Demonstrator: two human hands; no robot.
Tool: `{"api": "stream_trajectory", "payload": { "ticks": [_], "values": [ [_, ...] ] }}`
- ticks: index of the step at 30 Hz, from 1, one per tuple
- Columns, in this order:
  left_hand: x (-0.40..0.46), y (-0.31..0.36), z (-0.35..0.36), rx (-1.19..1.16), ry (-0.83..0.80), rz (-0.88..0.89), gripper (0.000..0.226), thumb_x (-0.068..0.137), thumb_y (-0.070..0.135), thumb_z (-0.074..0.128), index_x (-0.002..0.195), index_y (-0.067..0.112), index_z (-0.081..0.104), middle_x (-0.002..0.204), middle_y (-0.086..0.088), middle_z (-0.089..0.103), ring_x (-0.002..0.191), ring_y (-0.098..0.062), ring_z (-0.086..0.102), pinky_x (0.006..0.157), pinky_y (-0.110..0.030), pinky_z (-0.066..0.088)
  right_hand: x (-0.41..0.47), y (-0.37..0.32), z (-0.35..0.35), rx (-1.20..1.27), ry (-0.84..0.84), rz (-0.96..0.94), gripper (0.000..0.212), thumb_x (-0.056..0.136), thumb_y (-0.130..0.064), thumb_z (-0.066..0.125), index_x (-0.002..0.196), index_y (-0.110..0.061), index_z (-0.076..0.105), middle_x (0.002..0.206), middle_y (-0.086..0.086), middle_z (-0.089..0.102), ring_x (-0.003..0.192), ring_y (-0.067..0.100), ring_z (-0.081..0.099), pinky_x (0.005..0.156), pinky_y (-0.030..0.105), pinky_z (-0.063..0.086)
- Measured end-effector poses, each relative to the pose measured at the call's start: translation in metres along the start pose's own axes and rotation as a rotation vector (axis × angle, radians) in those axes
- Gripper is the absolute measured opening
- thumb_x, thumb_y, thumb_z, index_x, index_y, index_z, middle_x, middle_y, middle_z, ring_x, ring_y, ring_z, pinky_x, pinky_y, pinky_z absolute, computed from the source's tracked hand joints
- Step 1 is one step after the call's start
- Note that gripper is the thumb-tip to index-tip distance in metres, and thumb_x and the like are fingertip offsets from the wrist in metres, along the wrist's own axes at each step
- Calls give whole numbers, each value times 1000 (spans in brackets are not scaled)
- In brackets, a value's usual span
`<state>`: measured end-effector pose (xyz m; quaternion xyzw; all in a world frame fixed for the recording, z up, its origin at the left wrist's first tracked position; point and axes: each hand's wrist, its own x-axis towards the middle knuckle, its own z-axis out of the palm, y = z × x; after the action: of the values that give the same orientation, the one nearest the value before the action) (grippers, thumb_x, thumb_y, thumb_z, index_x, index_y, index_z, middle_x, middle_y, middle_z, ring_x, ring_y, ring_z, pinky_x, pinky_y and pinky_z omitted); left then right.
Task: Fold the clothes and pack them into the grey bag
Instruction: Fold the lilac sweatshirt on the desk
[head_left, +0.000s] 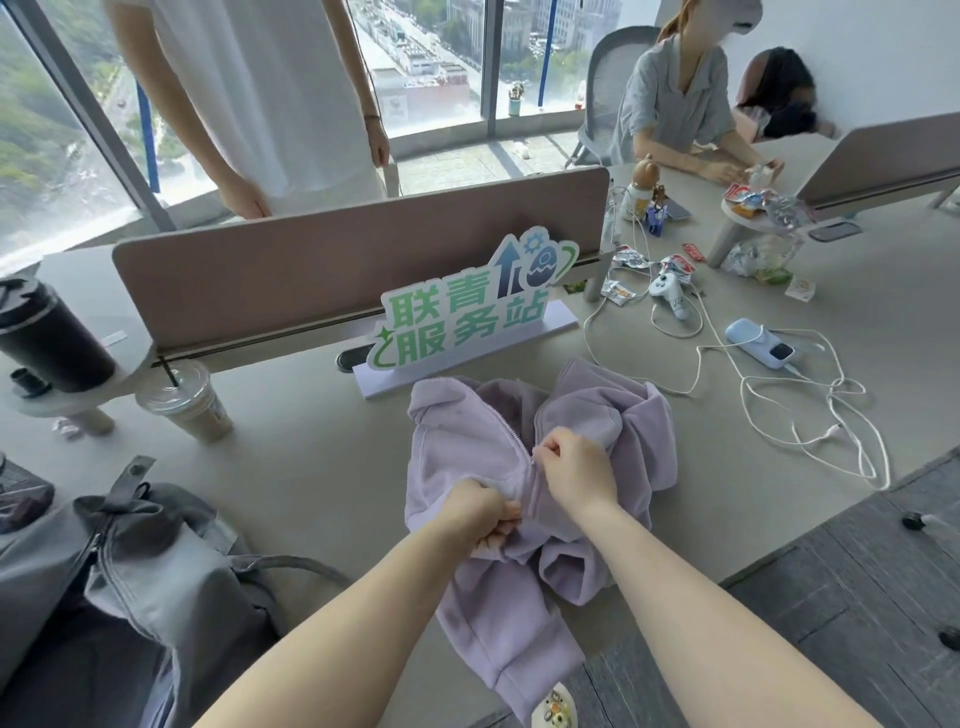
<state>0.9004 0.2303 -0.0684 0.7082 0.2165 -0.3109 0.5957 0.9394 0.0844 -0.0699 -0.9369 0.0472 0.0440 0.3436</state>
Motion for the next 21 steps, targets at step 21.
{"api": "stream_trajectory", "payload": {
  "ticks": [21],
  "values": [
    [7,49,13,751,538,468,32,83,35,56,63,19,37,75,-5,62,80,-30,60,56,-32,33,36,-41,-43,162,-19,-103,20,82,-21,66,65,-11,65,65,-3,66,67,16,59,56,21,38]
  ]
}}
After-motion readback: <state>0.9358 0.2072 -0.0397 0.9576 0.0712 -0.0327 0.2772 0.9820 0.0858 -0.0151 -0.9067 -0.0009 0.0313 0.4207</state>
